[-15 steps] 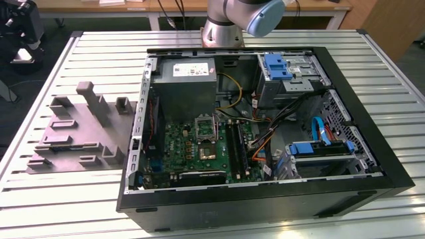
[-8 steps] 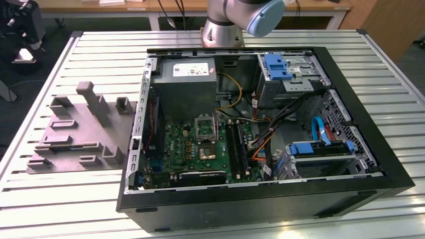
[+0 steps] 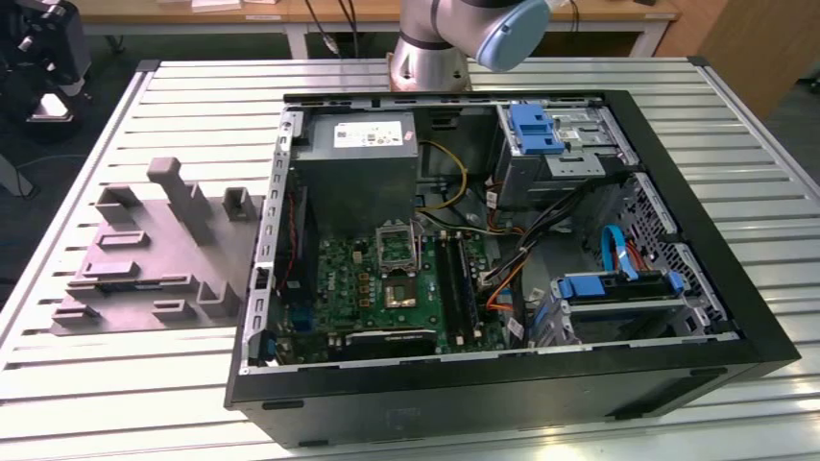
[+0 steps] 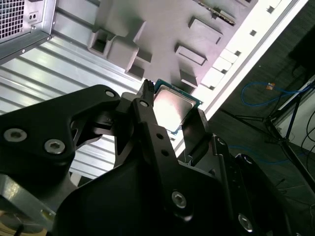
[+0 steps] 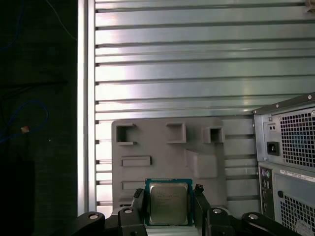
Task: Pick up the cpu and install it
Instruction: 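Pick up the cpu and move it towards the insertion slot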
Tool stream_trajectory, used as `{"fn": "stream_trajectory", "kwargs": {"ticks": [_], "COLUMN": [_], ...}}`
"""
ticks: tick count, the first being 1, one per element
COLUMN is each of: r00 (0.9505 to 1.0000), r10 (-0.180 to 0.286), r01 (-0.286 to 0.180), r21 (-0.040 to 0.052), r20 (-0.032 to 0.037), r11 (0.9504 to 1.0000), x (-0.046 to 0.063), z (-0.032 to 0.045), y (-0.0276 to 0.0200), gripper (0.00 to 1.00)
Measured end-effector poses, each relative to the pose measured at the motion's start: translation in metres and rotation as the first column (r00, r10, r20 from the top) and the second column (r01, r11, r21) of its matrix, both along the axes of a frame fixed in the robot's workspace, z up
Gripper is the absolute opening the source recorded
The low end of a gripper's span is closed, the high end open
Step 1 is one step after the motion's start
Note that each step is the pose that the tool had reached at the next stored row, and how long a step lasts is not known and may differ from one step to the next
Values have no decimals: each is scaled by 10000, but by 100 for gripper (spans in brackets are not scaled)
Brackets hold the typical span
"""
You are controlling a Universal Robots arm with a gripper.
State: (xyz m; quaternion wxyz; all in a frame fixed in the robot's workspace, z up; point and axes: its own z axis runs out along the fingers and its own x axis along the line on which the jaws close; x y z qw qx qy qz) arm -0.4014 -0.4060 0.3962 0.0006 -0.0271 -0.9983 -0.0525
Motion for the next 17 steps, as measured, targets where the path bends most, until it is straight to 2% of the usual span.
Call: {"fn": "stream_trajectory", "kwargs": {"ticks": [17], "r00": [10000], "r10": [-17], "r01": [17], "r21": [-1], "r20": [-1], "r11": [10000], "x": [56], "z": [-1], "y": [0], "gripper": [48]}}
